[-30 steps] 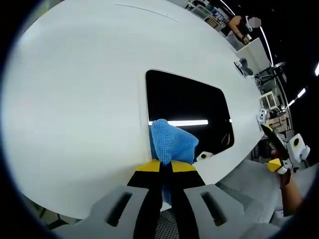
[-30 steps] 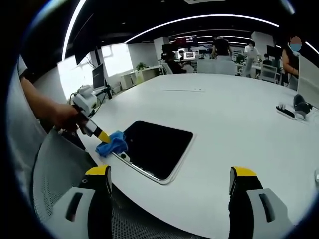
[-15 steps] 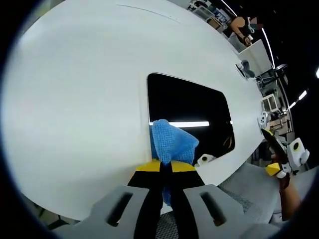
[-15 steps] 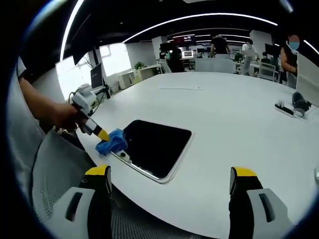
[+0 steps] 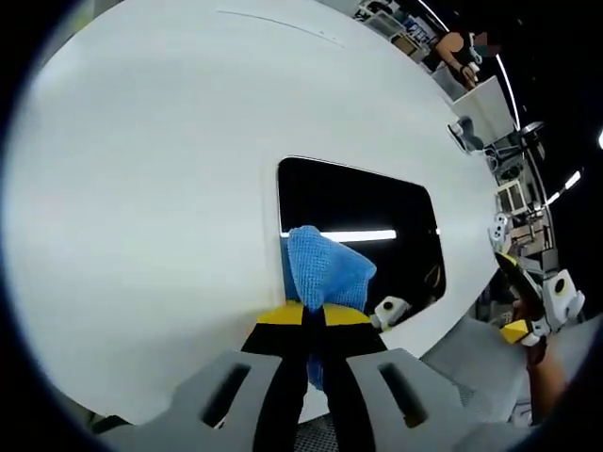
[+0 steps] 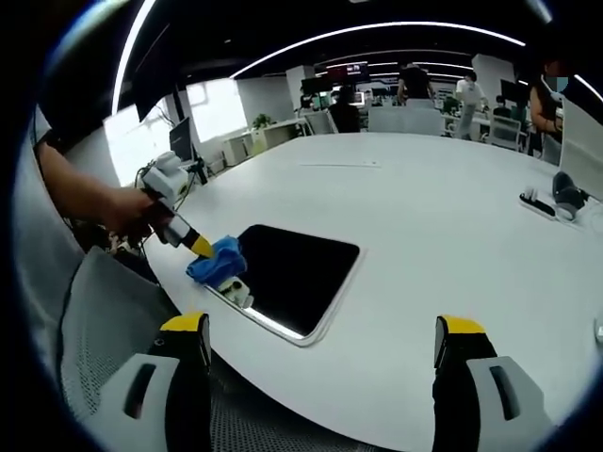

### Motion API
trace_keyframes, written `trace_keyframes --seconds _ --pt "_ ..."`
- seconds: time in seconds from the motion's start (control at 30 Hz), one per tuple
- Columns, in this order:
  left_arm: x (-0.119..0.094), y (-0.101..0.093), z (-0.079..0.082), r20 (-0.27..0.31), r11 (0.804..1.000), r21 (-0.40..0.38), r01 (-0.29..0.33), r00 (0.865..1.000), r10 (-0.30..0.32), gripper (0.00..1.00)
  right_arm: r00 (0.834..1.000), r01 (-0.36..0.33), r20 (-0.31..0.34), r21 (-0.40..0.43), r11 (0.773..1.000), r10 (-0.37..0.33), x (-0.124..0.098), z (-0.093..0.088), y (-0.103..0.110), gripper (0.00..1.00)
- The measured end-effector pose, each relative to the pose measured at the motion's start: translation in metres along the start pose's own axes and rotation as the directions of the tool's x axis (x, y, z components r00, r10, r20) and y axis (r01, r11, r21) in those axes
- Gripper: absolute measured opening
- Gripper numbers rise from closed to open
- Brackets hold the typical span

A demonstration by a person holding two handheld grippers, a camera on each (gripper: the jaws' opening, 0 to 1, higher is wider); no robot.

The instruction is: Wipe the mirror surface with the cleaning cloth until all visible marks leave the cleaned area.

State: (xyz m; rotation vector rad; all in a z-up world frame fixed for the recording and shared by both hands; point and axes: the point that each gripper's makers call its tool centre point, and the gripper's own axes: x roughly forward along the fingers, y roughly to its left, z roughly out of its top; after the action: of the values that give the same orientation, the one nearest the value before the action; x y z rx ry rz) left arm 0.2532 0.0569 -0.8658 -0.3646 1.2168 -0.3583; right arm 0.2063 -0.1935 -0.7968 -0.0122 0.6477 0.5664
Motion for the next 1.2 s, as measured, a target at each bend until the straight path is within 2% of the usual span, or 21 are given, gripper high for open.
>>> trace_keyframes --seconds 0.4,0.6,1.2 --pt "0.008 -0.003 0.021 -0.002 1.000 0.025 -0.016 1.000 0.016 0.02 1.000 0.006 0.016 0.011 1.000 -0.006 -0.001 0.006 -0.007 0.98" --pt "0.014 -0.005 0.032 0.006 1.000 0.018 -0.021 1.000 0.021 0.02 1.000 -0.002 0.001 0.022 1.000 0.002 0.001 -0.003 -0.005 0.98" --pt "0.025 -0.004 0.070 0.032 0.999 0.020 -0.044 0.999 0.043 0.02 1.000 0.007 0.009 0.039 0.999 -0.007 0.003 0.002 -0.011 0.98"
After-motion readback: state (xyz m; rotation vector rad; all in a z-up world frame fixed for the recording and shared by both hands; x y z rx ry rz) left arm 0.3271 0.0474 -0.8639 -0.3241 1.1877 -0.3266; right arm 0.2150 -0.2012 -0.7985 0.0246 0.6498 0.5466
